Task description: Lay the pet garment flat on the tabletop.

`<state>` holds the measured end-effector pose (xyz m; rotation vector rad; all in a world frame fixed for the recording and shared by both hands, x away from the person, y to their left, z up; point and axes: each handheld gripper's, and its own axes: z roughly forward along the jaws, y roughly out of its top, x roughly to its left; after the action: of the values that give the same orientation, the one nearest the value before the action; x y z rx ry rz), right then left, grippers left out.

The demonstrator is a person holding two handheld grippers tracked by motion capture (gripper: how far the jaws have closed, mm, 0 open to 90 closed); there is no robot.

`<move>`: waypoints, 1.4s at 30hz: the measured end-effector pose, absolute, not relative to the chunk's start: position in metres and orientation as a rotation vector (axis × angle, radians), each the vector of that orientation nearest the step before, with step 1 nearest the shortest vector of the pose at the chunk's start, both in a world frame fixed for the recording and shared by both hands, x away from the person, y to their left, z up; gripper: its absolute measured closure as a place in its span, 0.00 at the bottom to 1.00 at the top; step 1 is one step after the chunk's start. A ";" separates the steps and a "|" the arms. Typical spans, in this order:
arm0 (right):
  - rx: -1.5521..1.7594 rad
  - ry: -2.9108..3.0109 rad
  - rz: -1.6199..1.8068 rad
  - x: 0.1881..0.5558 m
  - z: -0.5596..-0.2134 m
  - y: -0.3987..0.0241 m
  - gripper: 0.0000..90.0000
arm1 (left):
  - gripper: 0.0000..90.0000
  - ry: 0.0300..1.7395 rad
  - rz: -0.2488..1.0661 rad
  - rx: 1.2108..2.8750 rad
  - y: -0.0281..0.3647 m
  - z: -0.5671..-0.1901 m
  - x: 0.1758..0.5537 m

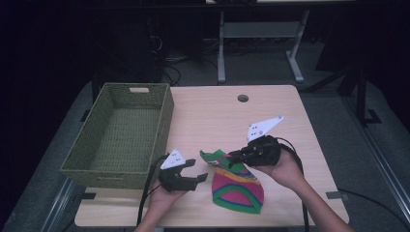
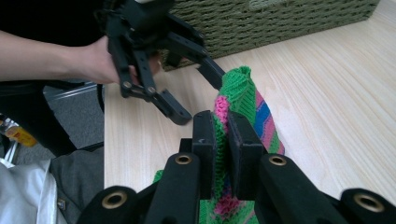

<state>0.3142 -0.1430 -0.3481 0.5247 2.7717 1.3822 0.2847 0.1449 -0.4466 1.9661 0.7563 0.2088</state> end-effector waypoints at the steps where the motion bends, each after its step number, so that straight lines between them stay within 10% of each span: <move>1: 0.523 2.776 1.387 0.314 -0.347 -0.143 0.91 | 0.30 0.757 0.218 1.977 0.143 -0.447 0.287; 14: 0.432 2.788 1.434 0.317 -0.333 -0.148 0.91 | 0.27 0.736 0.183 1.944 0.133 -0.454 0.313; 26: 0.441 2.807 1.418 0.321 -0.339 -0.156 0.91 | 0.85 0.661 0.151 1.960 0.129 -0.456 0.317; 42: 0.589 2.743 1.359 0.329 -0.351 -0.188 0.91 | 0.94 0.634 0.219 2.051 0.120 -0.424 0.314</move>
<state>0.3285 -0.1876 -0.3510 0.5891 2.7428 1.3591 0.3135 0.1197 -0.4243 2.0508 0.6336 0.2194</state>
